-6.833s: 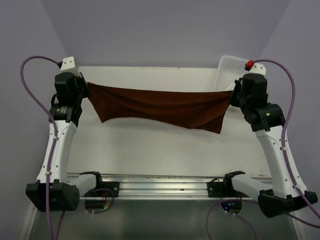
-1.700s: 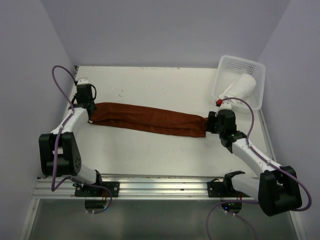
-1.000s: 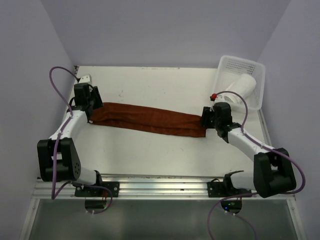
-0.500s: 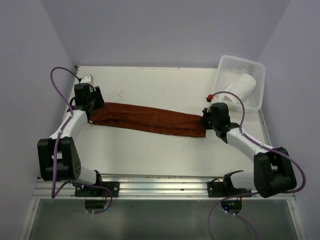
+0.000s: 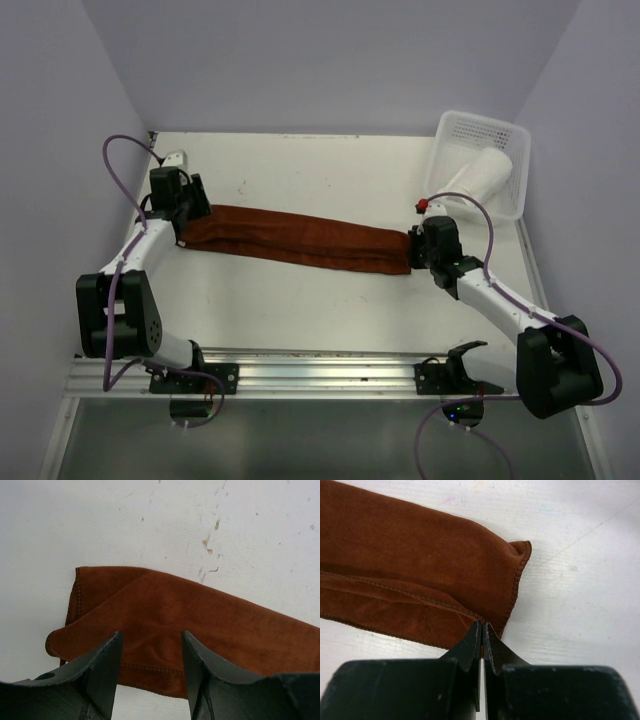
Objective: Roll the towels
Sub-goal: Fold the towel
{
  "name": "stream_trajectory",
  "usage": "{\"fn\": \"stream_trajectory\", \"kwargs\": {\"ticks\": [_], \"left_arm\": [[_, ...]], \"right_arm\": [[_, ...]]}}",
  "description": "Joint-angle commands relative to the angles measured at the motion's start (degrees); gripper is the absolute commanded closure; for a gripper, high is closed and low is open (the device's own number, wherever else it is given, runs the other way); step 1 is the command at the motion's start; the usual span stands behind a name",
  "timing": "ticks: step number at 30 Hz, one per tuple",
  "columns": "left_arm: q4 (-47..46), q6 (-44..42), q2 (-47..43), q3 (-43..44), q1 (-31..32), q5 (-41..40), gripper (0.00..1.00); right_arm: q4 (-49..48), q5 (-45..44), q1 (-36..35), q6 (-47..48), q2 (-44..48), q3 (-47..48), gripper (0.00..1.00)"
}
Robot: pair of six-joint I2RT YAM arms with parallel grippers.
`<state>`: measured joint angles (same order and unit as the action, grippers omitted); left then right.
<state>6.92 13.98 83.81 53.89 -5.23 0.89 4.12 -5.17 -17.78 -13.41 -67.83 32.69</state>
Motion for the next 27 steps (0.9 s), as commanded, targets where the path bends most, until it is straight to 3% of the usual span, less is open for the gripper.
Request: {"fn": "stream_trajectory", "kwargs": {"ticks": [1, 18, 22, 25, 27], "left_arm": [[-1.7, 0.5, 0.5, 2.1, -0.5, 0.5, 0.46], [-0.9, 0.3, 0.7, 2.3, -0.4, -0.1, 0.45], [-0.9, 0.2, 0.5, 2.1, -0.4, -0.4, 0.45], [-0.8, 0.2, 0.4, 1.9, -0.5, -0.4, 0.45], [-0.8, 0.2, 0.3, 1.9, -0.4, -0.4, 0.45]], "right_arm": [[1.4, -3.0, -0.4, -0.7, 1.4, -0.3, 1.00], [3.3, -0.9, -0.8, -2.8, 3.3, -1.8, 0.96], [2.3, 1.1, -0.8, -2.8, 3.2, -2.0, 0.89], [1.7, 3.4, -0.9, -2.9, 3.5, -2.4, 0.79], [1.8, 3.2, -0.9, -2.9, 4.1, -2.4, 0.67]]}}
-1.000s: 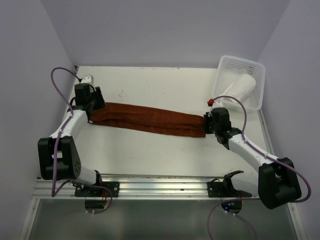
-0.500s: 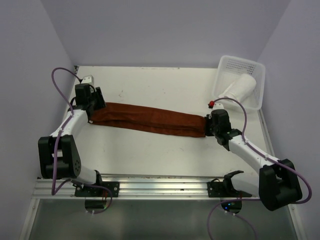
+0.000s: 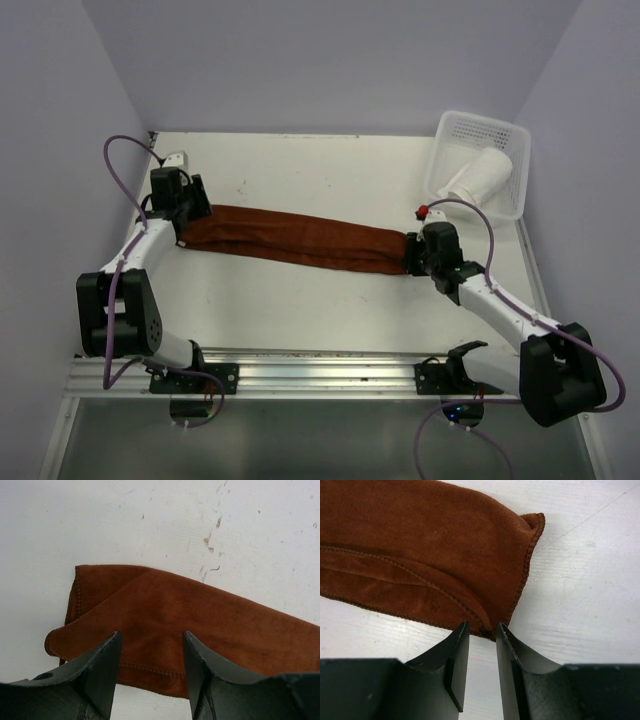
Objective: Roll the towels
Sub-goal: Fold the towel
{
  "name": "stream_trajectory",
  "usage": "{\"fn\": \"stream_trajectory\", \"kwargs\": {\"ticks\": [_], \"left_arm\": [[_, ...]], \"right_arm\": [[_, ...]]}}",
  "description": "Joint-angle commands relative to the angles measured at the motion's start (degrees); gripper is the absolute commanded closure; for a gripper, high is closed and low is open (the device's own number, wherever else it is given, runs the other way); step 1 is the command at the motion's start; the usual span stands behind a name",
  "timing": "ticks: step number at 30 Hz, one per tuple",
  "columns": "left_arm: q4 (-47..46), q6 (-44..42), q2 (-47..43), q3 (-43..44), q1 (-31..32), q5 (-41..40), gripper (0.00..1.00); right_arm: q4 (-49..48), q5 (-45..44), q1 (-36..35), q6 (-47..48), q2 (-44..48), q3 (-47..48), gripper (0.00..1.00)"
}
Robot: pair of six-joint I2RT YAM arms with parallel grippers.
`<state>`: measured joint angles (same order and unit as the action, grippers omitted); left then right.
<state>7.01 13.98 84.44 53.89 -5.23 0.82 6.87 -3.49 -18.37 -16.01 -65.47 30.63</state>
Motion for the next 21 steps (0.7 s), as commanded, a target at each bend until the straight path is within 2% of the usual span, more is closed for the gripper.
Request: {"fn": "stream_trajectory", "kwargs": {"ticks": [1, 7, 10, 11, 13, 16, 17, 21], "left_arm": [[-0.9, 0.2, -0.2, 1.9, -0.4, -0.4, 0.44], [-1.1, 0.4, 0.1, 1.9, -0.4, 1.1, 0.44], [-3.5, 1.0, -0.2, 0.7, -0.4, 8.7, 0.45], [-5.8, 1.8, -0.3, -0.6, -0.1, 13.7, 0.45], [-8.5, 3.3, -0.2, -1.5, 1.0, 16.7, 0.45], [-5.0, 2.8, 2.6, 0.4, 8.1, 15.8, 0.49], [-4.9, 3.0, 3.2, 0.7, 11.7, 15.7, 0.49], [-8.2, 5.6, 6.4, -0.1, 16.3, 18.3, 0.51]], "right_arm": [[-0.8, 1.3, -0.3, -0.3, 2.0, -0.3, 0.66], [-1.1, 1.5, -0.3, -1.0, 3.3, -0.8, 0.71], [-0.8, 1.9, -0.3, -2.8, 2.9, 1.0, 0.68], [-0.6, 1.7, -0.3, -3.2, 2.4, 2.6, 0.68], [1.7, 0.8, -0.2, -3.9, 1.2, 5.0, 0.66], [5.1, -3.1, -0.9, -5.4, -1.2, 9.5, 0.55], [5.3, -3.5, -1.3, -5.7, -2.5, 11.3, 0.55], [5.9, -4.2, -4.3, -6.7, -6.1, 15.9, 0.56]]}}
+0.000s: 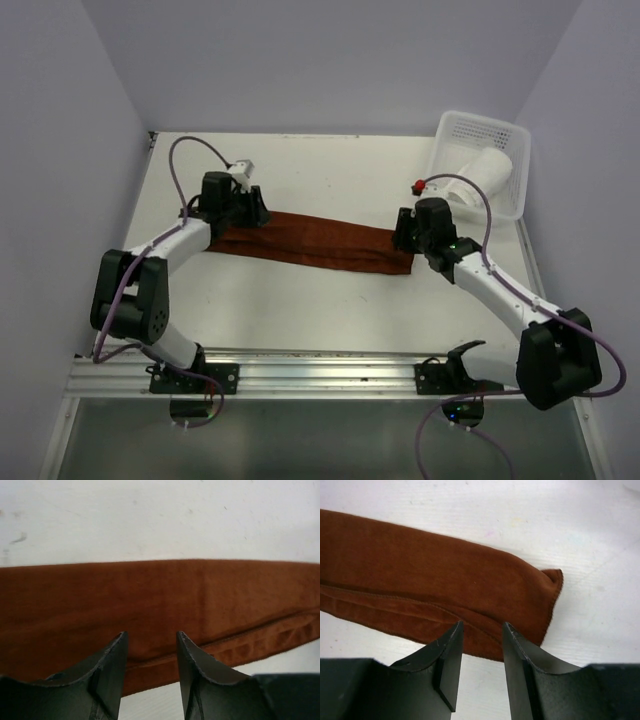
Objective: Roll the towels
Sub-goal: Fold the towel
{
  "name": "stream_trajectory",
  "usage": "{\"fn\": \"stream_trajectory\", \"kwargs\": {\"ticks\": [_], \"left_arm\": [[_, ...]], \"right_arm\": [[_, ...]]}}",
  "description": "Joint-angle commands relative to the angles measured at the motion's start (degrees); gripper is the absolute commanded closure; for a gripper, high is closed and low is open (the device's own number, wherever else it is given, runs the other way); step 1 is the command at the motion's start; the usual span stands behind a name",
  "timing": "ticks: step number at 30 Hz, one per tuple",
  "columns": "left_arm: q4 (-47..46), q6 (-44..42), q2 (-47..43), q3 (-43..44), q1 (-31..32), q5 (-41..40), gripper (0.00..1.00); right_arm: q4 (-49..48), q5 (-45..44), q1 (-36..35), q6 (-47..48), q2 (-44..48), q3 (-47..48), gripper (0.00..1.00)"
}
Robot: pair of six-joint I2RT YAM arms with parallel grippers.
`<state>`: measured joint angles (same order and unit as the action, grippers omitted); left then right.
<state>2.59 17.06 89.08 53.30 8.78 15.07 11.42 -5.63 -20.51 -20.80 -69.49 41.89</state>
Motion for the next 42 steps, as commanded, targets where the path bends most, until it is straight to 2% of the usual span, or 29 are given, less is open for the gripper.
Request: {"fn": "stream_trajectory", "kwargs": {"ticks": [1, 3, 4, 7, 14, 21, 42], "left_arm": [[-4.0, 3.0, 2.8, 0.6, 2.8, 4.4, 0.54], [-5.0, 3.6, 3.4, 0.6, 4.4, 4.3, 0.57], [-5.4, 4.0, 4.0, 0.6, 5.0, 4.4, 0.58], [-5.7, 4.5, 5.3, 1.1, 7.0, 4.1, 0.59], [-5.9, 3.8, 7.4, 0.2, 9.1, 2.5, 0.60], [-5.7, 3.6, 7.6, -1.3, 10.1, 1.2, 0.61], [-7.4, 4.6, 0.6, -11.3, 11.7, 0.1, 0.64]], "right_arm": [[1.5, -2.5, -2.9, -2.1, -2.8, 5.7, 0.60], [1.0, -1.7, -4.7, -2.7, -4.5, 7.9, 0.69], [0.1, -1.0, -5.1, -3.5, -7.0, 8.8, 0.81], [0.7, 1.3, -7.0, -4.7, -14.1, 13.9, 0.91], [3.6, 2.6, -10.8, -5.0, -29.4, 27.3, 0.96], [4.4, 4.2, -11.8, -5.0, -36.5, 30.7, 0.98], [1.1, 4.8, -16.9, -5.2, -31.5, 19.8, 0.99]]}}
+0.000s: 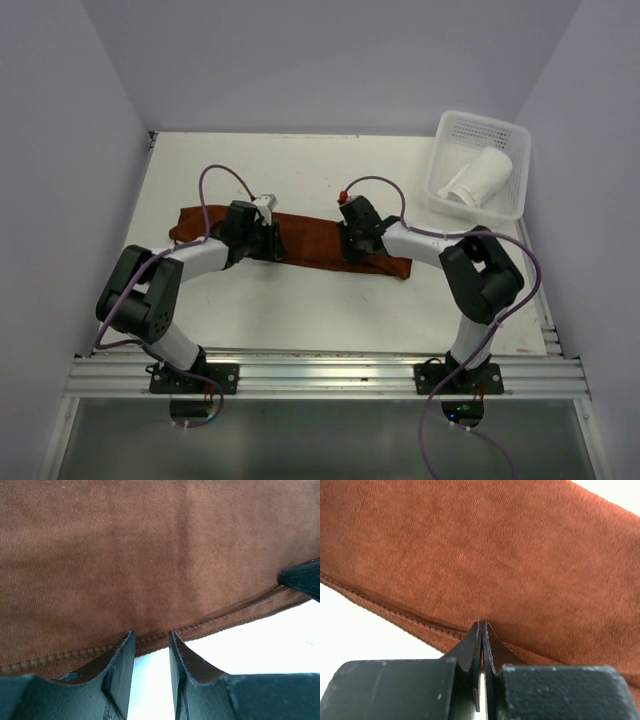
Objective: Roll the towels
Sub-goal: Fold the towel
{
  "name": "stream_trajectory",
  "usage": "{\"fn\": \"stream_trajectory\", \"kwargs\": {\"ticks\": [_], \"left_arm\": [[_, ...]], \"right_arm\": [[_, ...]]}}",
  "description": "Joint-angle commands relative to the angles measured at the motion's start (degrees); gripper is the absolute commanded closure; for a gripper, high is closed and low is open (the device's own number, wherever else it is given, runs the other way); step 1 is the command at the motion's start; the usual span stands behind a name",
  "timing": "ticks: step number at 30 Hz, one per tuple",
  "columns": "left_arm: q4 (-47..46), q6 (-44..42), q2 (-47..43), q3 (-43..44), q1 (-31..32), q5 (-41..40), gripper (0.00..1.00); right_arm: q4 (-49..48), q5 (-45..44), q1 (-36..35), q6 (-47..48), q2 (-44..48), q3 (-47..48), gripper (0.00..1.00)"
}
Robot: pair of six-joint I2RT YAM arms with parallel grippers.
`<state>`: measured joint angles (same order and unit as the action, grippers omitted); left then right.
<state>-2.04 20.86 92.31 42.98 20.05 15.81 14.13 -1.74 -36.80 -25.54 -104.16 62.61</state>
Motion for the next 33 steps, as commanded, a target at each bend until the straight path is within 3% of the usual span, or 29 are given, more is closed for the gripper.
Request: {"fn": "stream_trajectory", "kwargs": {"ticks": [1, 6, 11, 12, 14, 20, 23, 29, 33], "left_arm": [[-2.7, 0.7, -3.1, -1.2, 0.3, -0.7, 0.64], [-2.6, 0.5, -3.7, -1.8, 0.3, -1.0, 0.64], [-2.2, 0.3, -6.1, -2.1, 0.3, -1.8, 0.61], [-2.1, 0.3, -6.6, -2.1, 0.3, -2.0, 0.57], [-1.7, 0.3, -8.1, -1.8, 0.3, -2.9, 0.52], [4.4, 0.1, -10.6, 2.7, 0.3, -5.0, 0.38], [8.5, -1.4, -13.1, 6.8, 0.3, -5.7, 0.25], [15.9, -5.4, -19.8, 14.3, 0.3, -10.7, 0.00], [19.2, -10.9, -25.6, 15.9, 0.3, -18.8, 0.00]], "right_arm": [[-1.7, 1.0, -0.7, -0.4, 3.2, -1.0, 0.99], [-1.2, 1.5, -0.9, -0.1, 3.2, -1.3, 0.98], [1.1, -2.5, -0.9, 0.0, 10.9, -3.2, 0.86], [1.8, -4.3, -0.6, 0.0, 12.4, -3.5, 0.80], [4.2, -7.6, 0.5, -0.6, 17.1, -4.6, 0.77], [7.7, -3.7, 11.5, -5.3, 27.8, -11.4, 0.75], [10.1, -5.0, 16.0, -6.0, 30.1, -14.8, 0.59], [8.5, -4.2, 22.0, -8.6, 29.5, -19.9, 0.51], [6.2, -3.4, 23.1, -8.0, 26.2, -19.6, 0.50]]}}
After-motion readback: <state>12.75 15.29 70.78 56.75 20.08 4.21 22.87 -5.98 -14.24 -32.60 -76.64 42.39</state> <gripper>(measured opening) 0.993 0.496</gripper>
